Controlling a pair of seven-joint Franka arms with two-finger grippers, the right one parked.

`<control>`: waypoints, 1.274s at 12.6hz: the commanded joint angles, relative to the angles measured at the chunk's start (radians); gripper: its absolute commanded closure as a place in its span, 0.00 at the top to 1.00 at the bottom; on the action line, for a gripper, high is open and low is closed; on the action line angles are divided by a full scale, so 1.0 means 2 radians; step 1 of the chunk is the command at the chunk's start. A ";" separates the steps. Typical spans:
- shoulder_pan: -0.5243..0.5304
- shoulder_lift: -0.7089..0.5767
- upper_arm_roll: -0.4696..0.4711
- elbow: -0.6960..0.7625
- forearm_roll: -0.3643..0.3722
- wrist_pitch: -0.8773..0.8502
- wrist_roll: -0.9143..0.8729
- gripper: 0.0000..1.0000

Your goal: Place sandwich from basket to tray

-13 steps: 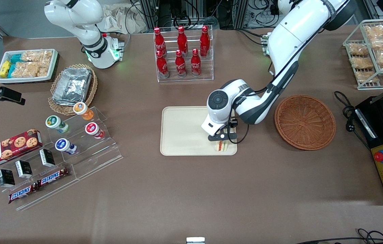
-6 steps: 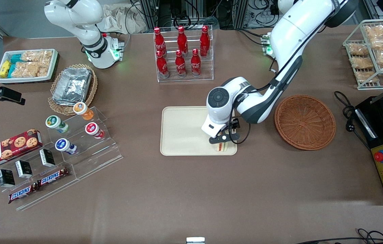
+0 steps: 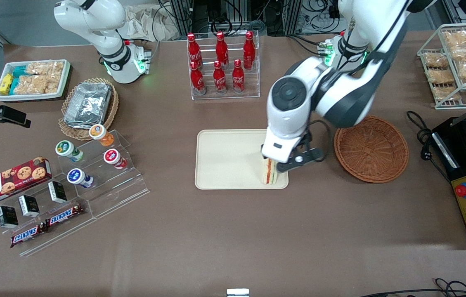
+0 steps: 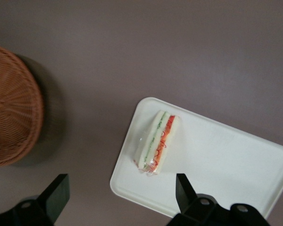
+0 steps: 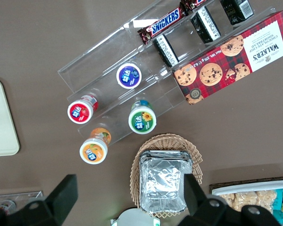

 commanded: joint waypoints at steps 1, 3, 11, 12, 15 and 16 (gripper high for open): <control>0.055 -0.043 -0.006 0.015 -0.028 -0.050 0.008 1.00; 0.085 -0.091 0.002 0.014 -0.049 -0.085 0.081 1.00; 0.080 -0.233 0.209 -0.070 -0.112 -0.113 0.439 1.00; 0.078 -0.256 0.219 -0.104 -0.112 -0.101 0.462 1.00; 0.073 -0.302 0.255 -0.172 -0.126 -0.052 0.494 1.00; 0.074 -0.299 0.254 -0.165 -0.126 -0.054 0.496 1.00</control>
